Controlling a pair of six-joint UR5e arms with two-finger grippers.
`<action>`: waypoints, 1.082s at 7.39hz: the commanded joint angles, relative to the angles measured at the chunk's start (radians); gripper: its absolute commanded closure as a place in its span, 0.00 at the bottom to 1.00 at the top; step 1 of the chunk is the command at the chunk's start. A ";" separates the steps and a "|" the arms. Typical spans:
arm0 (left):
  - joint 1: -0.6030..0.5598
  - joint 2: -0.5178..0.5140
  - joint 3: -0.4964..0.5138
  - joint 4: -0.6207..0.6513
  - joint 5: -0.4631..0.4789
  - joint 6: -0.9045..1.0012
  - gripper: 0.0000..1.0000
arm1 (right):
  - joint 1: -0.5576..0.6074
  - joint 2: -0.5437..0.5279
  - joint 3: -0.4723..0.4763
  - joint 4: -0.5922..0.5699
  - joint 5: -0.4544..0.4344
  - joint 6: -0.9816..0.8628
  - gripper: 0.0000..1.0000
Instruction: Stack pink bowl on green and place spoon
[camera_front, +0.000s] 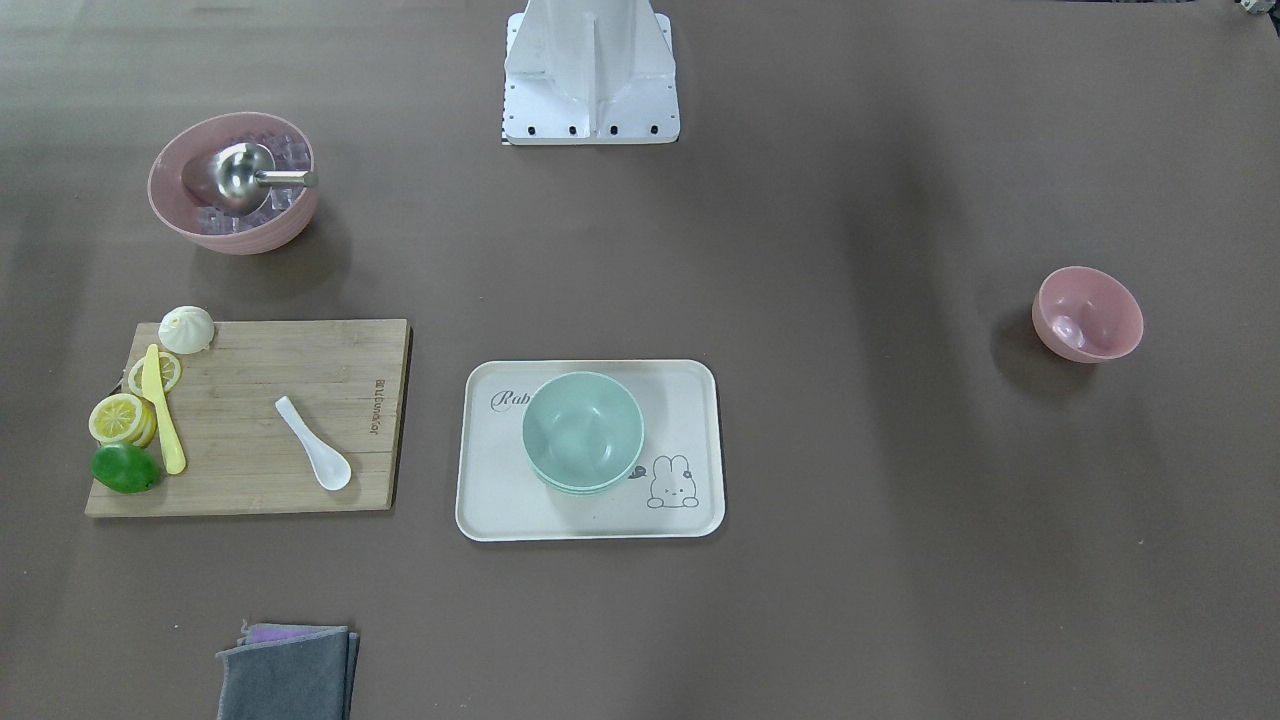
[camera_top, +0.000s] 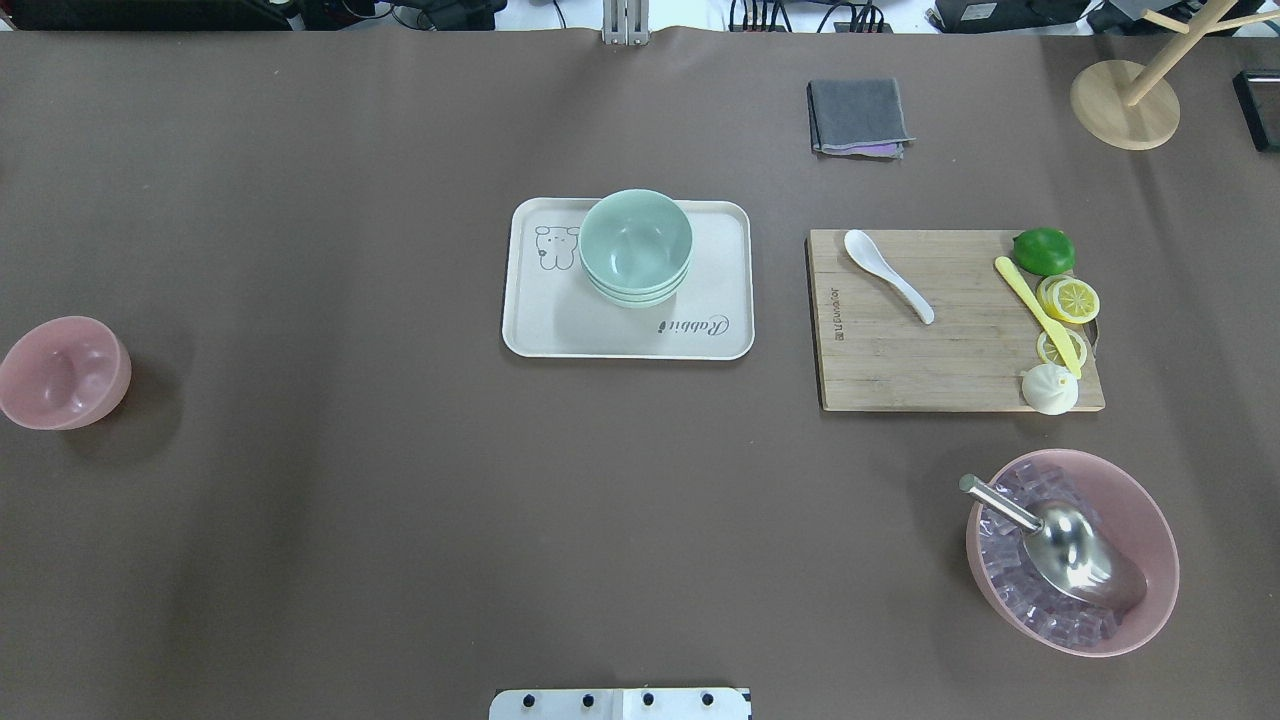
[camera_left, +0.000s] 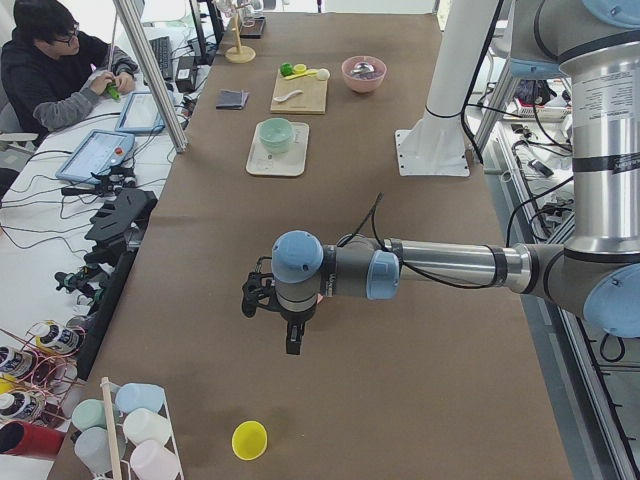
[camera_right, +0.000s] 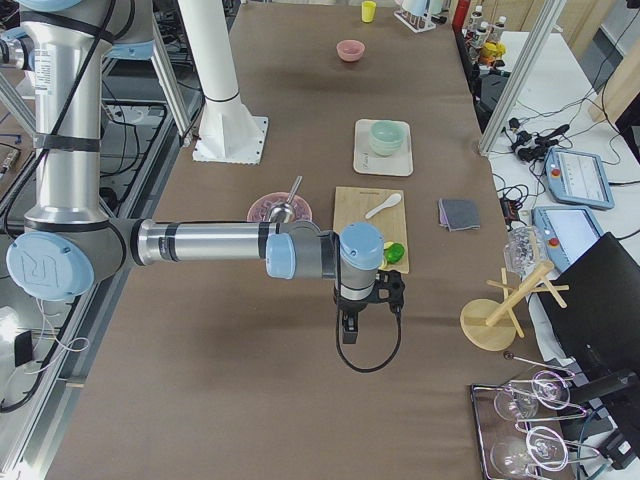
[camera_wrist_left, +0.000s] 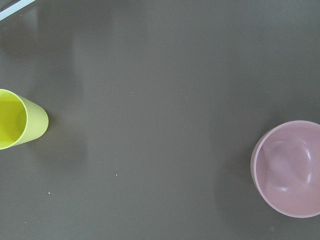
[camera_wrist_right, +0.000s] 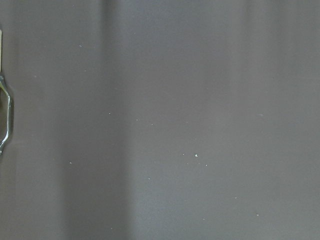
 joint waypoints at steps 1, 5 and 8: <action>0.000 0.000 -0.020 -0.004 -0.002 0.003 0.02 | 0.000 0.005 0.008 0.027 0.000 0.000 0.00; -0.002 -0.022 -0.051 -0.054 -0.008 -0.005 0.02 | 0.000 -0.002 0.010 0.211 0.018 0.012 0.00; -0.003 -0.022 -0.040 -0.090 -0.046 -0.003 0.02 | -0.002 0.003 0.010 0.263 0.020 0.006 0.00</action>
